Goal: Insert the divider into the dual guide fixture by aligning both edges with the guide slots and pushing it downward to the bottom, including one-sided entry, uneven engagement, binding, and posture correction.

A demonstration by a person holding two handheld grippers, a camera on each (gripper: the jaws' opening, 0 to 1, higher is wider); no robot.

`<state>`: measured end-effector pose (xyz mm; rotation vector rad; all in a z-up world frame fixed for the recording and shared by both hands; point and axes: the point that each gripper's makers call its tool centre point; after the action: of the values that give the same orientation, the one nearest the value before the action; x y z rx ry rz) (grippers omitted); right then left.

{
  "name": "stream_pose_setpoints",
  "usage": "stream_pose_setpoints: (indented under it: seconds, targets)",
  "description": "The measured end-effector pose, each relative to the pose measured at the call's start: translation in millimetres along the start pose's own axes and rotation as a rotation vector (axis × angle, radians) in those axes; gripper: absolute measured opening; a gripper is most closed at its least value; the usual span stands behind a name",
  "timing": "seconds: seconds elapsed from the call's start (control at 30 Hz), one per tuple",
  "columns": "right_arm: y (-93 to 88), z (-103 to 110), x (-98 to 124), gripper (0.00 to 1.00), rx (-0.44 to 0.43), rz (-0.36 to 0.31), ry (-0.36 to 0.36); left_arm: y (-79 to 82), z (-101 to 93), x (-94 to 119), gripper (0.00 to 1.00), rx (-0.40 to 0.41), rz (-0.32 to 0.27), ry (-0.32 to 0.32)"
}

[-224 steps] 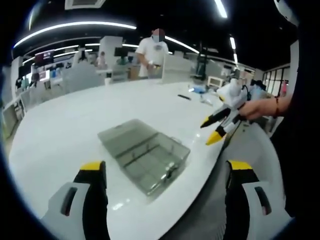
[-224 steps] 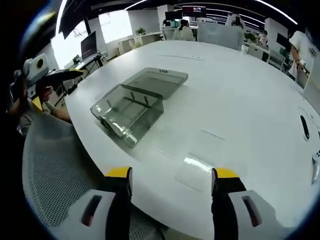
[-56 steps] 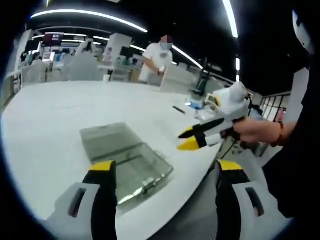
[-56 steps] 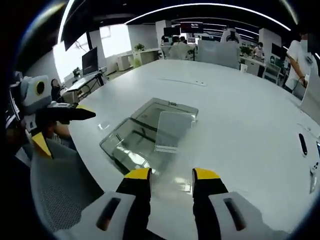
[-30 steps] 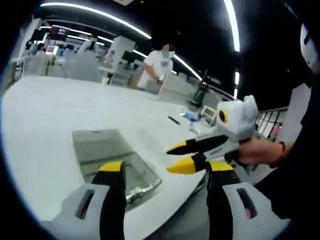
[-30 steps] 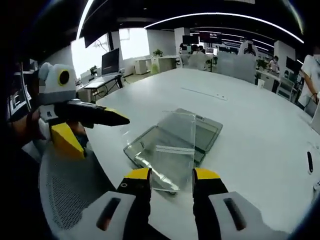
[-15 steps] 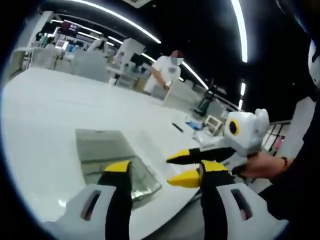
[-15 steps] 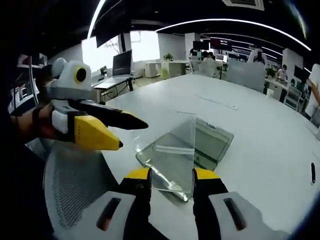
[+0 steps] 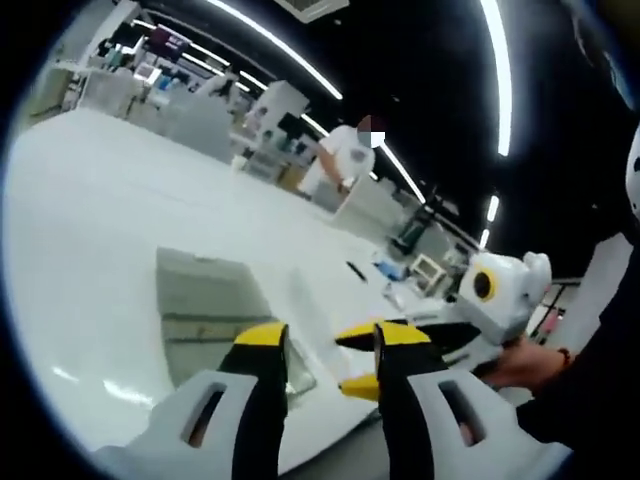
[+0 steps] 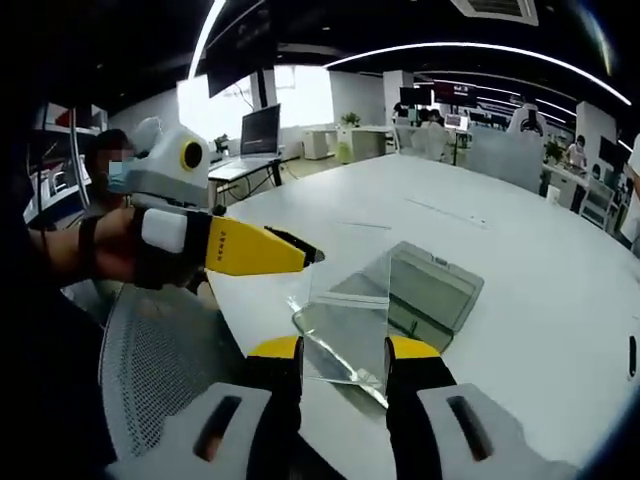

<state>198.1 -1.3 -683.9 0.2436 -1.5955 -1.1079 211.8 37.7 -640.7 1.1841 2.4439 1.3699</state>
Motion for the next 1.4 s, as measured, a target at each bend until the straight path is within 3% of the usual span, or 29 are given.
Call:
stream_pose_setpoints:
  seconds: [0.17,0.27,0.47,0.6,0.8,0.87,1.4]
  targets:
    - [3.5,4,0,0.28,0.005,-0.007,0.013,1.9,4.1,1,0.24,0.022,-0.018,0.011]
    - [6.0,8,-1,0.28,0.006,-0.014,0.028,1.1,11.2,1,0.2,0.086,-0.019,0.018]
    - [7.9,12,-2,0.28,0.023,-0.015,0.039,7.4,14.0,3,0.08,0.138,-0.058,0.001]
    - [9.6,14,-1,0.28,0.026,-0.018,0.046,9.5,17.4,4,0.06,0.167,-0.074,0.001]
    - [12.1,15,0,0.28,0.03,-0.025,0.051,9.8,17.8,4,0.0,0.216,-0.086,-0.024]
    - [12.4,15,0,0.28,0.028,-0.029,0.055,10.5,14.4,5,0.0,0.273,-0.091,-0.058]
    - [15.3,18,4,0.3,0.09,-0.021,0.09,9.7,13.2,11,0.0,0.248,-0.074,-0.081]
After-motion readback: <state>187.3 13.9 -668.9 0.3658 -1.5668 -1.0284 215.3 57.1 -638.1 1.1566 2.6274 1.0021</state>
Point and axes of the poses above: the point that each gripper's makers call its tool centre point, and the gripper's own axes: x roughly backward along the fingers, z roughly to its left, y roughly out of its top, and after that the axes turned 7 degrees about z, right-handed
